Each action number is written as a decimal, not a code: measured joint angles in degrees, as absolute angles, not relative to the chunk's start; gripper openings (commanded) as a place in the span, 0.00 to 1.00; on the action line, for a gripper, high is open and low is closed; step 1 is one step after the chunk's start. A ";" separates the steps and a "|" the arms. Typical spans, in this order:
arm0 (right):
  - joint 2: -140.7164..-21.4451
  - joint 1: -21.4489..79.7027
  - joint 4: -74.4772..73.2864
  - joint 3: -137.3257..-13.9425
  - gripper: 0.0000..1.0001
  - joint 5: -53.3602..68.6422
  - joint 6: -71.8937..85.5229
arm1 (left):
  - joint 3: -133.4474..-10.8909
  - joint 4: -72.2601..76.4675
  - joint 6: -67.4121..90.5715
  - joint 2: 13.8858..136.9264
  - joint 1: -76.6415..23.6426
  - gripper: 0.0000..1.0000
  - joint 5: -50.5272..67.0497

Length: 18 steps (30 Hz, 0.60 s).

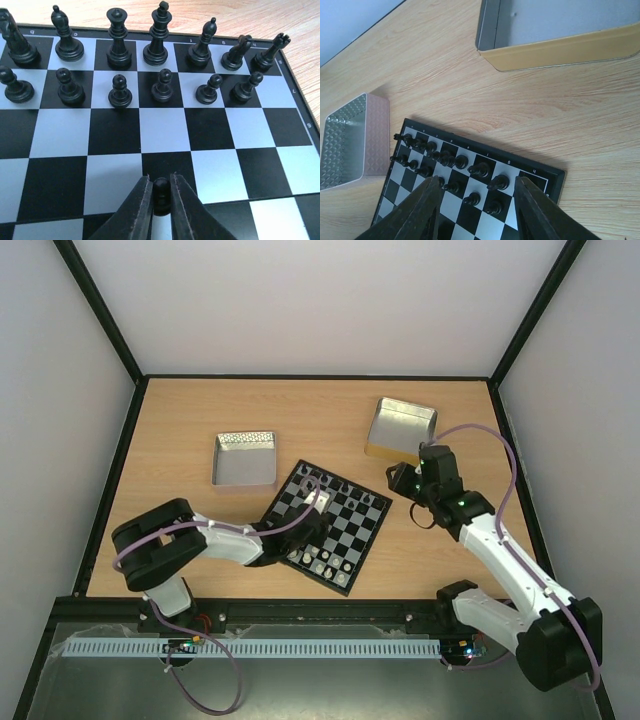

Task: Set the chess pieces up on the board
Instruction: Place the chess piece on the chessboard.

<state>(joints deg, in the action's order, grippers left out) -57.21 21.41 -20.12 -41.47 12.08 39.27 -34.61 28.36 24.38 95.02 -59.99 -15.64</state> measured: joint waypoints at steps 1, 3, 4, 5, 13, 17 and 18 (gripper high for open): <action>-56.95 21.41 -20.12 -41.34 0.41 12.10 39.27 | -34.61 28.34 24.43 95.15 -59.99 0.20 -15.79; -56.60 21.41 -20.08 -41.28 0.42 12.10 39.27 | -34.61 28.29 24.18 95.37 -59.99 0.22 -16.12; -56.47 21.41 -20.08 -41.28 0.42 12.12 39.27 | -34.61 28.14 24.16 95.50 -59.99 0.23 -16.21; -56.36 21.41 -20.05 -41.28 0.42 12.12 39.29 | -34.61 28.01 24.16 95.68 -60.01 0.24 -16.21; -56.16 21.50 -20.51 -41.30 0.43 13.23 38.89 | -34.65 25.47 23.83 94.19 -59.92 0.37 -15.70; -57.21 23.00 -21.56 -41.80 0.47 13.21 37.67 | -34.70 22.94 24.88 89.01 -58.35 0.42 -14.06; -57.98 24.01 -22.15 -42.26 0.48 12.86 37.26 | -34.74 22.28 25.36 86.96 -57.49 0.42 -13.52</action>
